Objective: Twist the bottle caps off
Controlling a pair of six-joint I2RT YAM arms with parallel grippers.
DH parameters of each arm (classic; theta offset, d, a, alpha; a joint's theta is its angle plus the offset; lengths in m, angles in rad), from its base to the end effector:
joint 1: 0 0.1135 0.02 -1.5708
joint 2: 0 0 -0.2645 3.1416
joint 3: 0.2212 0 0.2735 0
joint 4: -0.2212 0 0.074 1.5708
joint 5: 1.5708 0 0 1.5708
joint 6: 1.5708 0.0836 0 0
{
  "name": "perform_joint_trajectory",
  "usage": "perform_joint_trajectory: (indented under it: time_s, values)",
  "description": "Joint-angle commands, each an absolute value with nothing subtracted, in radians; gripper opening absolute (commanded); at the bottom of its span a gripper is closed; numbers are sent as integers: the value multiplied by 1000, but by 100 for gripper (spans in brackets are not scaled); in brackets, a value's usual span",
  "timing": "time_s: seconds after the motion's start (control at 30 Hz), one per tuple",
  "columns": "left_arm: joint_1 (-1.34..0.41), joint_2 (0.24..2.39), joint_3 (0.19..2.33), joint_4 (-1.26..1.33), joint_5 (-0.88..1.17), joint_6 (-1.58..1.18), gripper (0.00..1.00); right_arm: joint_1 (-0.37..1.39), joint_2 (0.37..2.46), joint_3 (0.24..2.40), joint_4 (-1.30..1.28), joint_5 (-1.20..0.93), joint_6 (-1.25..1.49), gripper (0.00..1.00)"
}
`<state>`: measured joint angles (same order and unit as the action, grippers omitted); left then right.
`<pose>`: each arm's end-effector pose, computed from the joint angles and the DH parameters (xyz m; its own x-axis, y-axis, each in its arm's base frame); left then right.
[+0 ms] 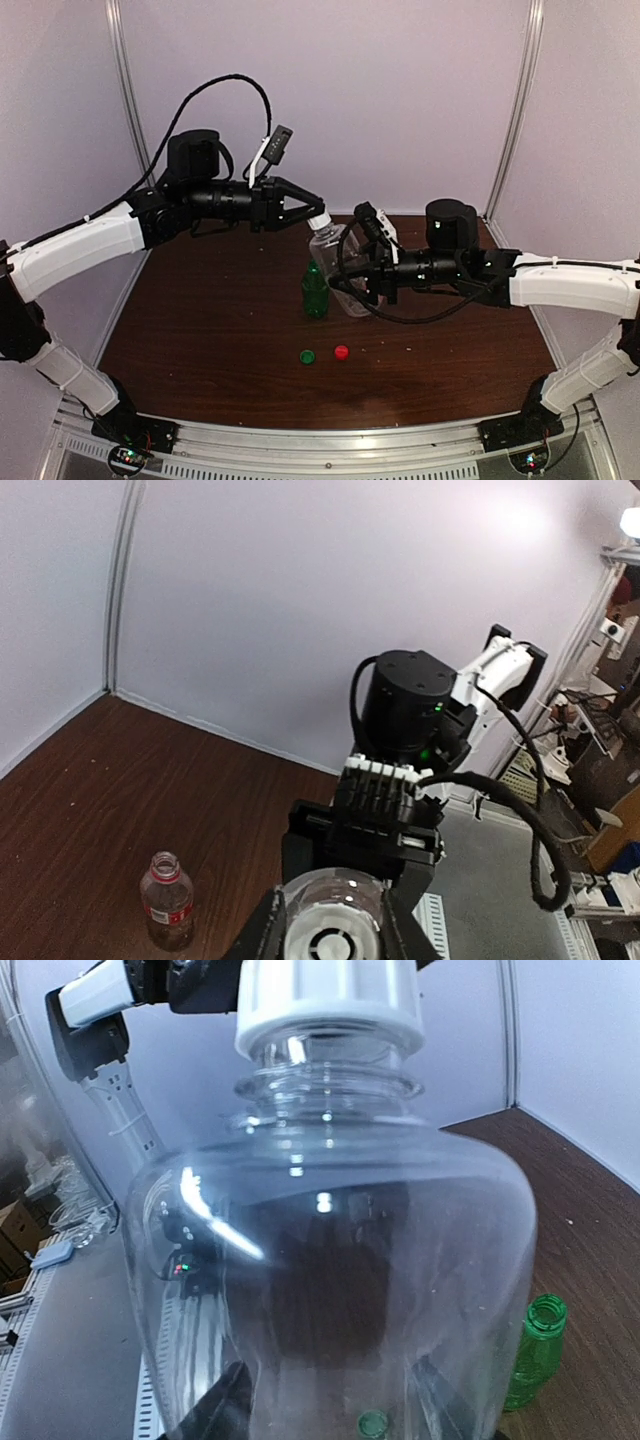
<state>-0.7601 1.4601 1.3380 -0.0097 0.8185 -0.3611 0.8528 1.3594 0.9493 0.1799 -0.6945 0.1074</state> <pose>0.2427 -0.3150 0.3862 -0.4408 0.0859 -0.8935 0.8975 0.0288 -0.4400 0.2016 0.3121 0.2892 -0.2552 -0.1670 -0.9524 -0.9668 0.0544 0.2496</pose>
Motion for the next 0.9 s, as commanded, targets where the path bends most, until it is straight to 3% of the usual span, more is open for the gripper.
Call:
perform_joint_trajectory:
  time_s: [0.0,0.33,0.87]
  values:
    - [-796,1482,1394,-117,551,-515,8,848,1339,975,170,-421,98,51]
    - [-827,1509,1386,-99,451,-690,7,856,1341,969,181,-289,95,49]
    - [-788,1468,1327,74,647,-600,62,848,1293,916,208,-490,72,52]
